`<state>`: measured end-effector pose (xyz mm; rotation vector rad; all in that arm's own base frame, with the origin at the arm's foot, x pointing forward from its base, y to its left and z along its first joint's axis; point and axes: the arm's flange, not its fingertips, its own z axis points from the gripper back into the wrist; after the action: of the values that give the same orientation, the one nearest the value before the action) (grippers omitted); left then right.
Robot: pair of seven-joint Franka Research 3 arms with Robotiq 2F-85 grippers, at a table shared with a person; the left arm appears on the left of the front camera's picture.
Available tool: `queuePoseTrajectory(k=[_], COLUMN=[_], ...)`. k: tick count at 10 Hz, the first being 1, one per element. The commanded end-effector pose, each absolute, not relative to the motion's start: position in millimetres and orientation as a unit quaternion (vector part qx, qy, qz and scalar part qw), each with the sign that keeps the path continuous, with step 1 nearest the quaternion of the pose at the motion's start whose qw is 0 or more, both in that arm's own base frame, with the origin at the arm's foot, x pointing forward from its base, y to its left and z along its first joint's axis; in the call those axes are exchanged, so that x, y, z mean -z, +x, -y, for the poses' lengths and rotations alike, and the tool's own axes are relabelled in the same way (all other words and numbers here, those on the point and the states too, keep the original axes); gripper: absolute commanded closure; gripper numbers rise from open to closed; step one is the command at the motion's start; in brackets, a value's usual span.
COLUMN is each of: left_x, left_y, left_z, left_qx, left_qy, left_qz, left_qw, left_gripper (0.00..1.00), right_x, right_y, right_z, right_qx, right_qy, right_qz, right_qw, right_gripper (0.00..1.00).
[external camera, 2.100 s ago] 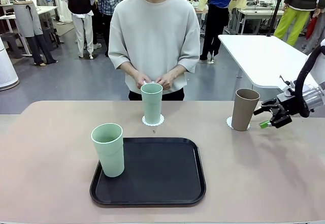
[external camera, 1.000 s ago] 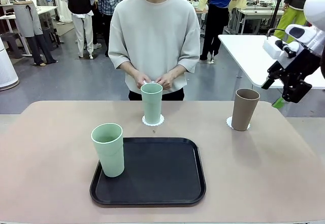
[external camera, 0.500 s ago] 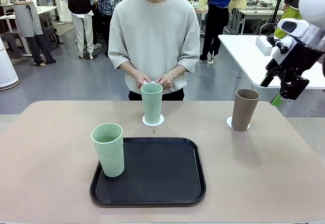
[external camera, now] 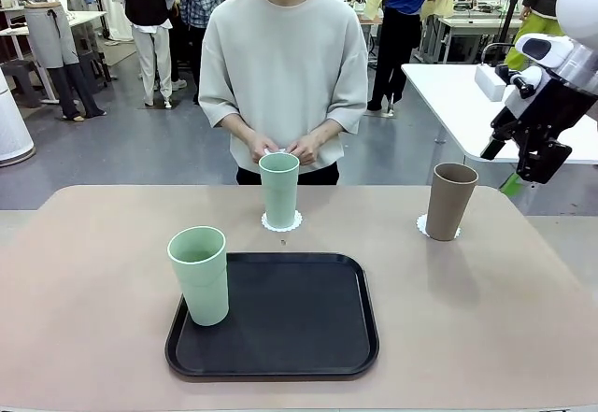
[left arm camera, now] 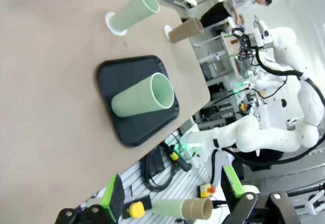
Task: Place coasters on the table and set cups on them.
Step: Take one Reusable plastic cup from the Flat Tray and place it on a coaster set by the human.
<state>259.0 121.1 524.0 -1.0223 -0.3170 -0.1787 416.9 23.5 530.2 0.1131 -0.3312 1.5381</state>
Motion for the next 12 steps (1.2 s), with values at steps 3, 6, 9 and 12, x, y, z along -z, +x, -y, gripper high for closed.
queuePoseTrajectory(k=[3, 6, 9, 12], left_x=[-526, -526, -526, -526], left_y=[258, 258, 258, 258], left_z=[-121, -121, -121, -121], left_qx=[0.087, 0.087, 0.087, 0.087], left_qy=[-0.492, -0.492, -0.492, -0.492], left_qz=[0.152, 0.152, 0.152, 0.152], left_qw=[0.853, 0.853, 0.853, 0.853], left_gripper=[0.00, 0.00, 0.00, 0.00], right_x=[-528, -528, -548, -568], right_y=[419, 419, 410, 368], right_z=[-24, -24, -19, -22], right_qx=[-0.697, -0.697, -0.571, -0.410], right_qy=[0.050, 0.050, -0.003, -0.022], right_qz=[0.153, 0.153, 0.224, 0.091], right_qw=[0.699, 0.699, 0.790, 0.907], right_gripper=[0.00, 0.00, 0.00, 0.00])
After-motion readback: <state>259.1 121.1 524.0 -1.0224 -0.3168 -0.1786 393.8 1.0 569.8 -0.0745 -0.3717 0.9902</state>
